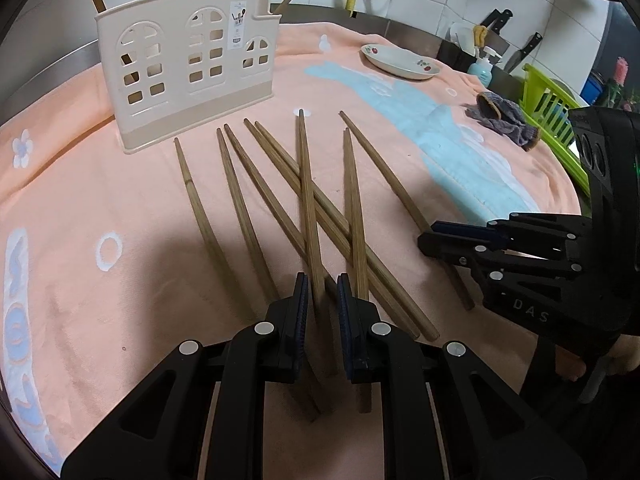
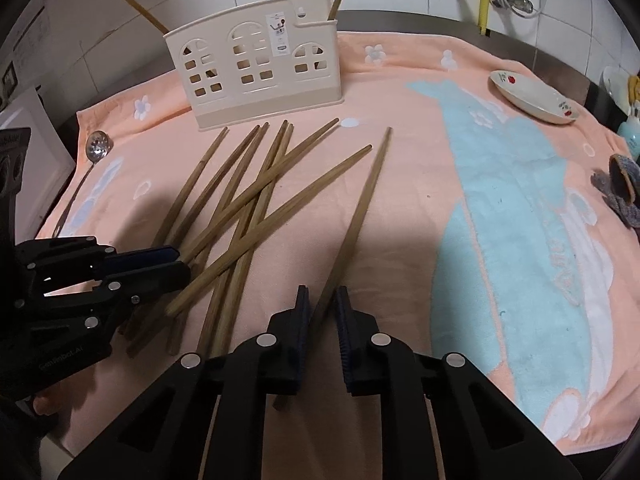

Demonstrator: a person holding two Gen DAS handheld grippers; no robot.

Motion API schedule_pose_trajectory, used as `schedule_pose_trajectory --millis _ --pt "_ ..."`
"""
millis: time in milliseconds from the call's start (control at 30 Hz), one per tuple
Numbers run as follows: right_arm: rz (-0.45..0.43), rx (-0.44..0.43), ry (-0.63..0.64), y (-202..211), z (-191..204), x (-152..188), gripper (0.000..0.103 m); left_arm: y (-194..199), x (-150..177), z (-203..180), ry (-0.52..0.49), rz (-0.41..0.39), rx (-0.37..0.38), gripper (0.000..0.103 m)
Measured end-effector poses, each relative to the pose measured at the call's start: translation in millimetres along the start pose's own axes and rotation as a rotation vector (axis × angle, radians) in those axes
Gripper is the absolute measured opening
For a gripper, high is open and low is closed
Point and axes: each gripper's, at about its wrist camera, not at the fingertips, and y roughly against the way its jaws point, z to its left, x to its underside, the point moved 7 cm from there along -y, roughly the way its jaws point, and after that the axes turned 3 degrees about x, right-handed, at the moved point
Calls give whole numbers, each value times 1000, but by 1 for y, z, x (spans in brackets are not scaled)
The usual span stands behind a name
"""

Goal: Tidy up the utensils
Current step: 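Close the left tool on another chopstick while the right tool grasps one too, then lift both chopsticks upright and carry them above the utensil holder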

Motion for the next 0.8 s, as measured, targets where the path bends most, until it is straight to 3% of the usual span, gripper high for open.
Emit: schedule_pose_trajectory --millis 333,533,800 --pt "-7 -5 13 3 -8 4 7 0 2 3 24 2 -13 14" --pt "-15 -16 31 3 -8 4 7 0 4 4 46 -11 -18 6" --pt "-77 -5 69 17 -13 -1 7 11 1 7 87 -40 -54 6"
